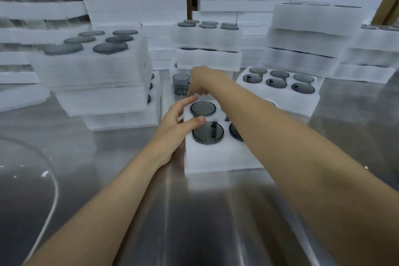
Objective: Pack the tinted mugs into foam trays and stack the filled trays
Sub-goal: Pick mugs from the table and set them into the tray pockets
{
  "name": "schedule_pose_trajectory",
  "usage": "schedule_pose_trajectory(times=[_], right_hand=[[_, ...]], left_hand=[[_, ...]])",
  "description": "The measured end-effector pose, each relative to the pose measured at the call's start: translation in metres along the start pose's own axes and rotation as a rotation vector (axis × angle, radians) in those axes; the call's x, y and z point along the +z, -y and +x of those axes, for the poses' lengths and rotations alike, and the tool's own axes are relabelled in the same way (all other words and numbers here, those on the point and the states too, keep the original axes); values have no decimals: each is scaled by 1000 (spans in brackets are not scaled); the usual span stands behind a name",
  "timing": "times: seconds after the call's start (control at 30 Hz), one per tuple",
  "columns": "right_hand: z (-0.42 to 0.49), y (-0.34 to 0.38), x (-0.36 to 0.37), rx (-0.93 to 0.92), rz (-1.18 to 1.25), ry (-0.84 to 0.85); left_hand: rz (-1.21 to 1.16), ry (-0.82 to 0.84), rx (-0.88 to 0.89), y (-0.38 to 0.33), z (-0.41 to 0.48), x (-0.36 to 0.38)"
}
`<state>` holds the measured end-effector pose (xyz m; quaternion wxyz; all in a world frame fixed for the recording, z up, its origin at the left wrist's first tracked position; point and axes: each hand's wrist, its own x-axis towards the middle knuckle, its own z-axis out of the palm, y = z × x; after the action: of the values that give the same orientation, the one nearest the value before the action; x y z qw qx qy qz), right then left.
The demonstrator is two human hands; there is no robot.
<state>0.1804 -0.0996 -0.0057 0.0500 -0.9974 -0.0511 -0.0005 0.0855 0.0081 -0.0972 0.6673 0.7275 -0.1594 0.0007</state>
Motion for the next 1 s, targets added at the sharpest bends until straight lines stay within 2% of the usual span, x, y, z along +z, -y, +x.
schedule_pose_trajectory(times=[0.1, 0.23, 0.47, 0.67, 0.7, 0.83, 1.0], right_hand=[[30, 2, 27, -30, 1, -10], [42, 5, 36, -65, 128, 80], [23, 1, 23, -104, 333, -171], [-60, -45, -28, -126, 544, -356], [-78, -58, -36, -113, 530, -331], [-141, -103, -62, -31, 456, -17], [-169, -135, -74, 124, 394, 12]], left_hand=[[25, -18, 35, 1, 0, 0], [23, -16, 44, 2, 2, -1], [17, -15, 37, 2, 2, -2], [-42, -11, -48, -8, -2, -1], [-51, -16, -61, -9, -3, -1], [-69, -28, -89, -12, -6, -1], [-54, -32, -88, -12, -7, 0]])
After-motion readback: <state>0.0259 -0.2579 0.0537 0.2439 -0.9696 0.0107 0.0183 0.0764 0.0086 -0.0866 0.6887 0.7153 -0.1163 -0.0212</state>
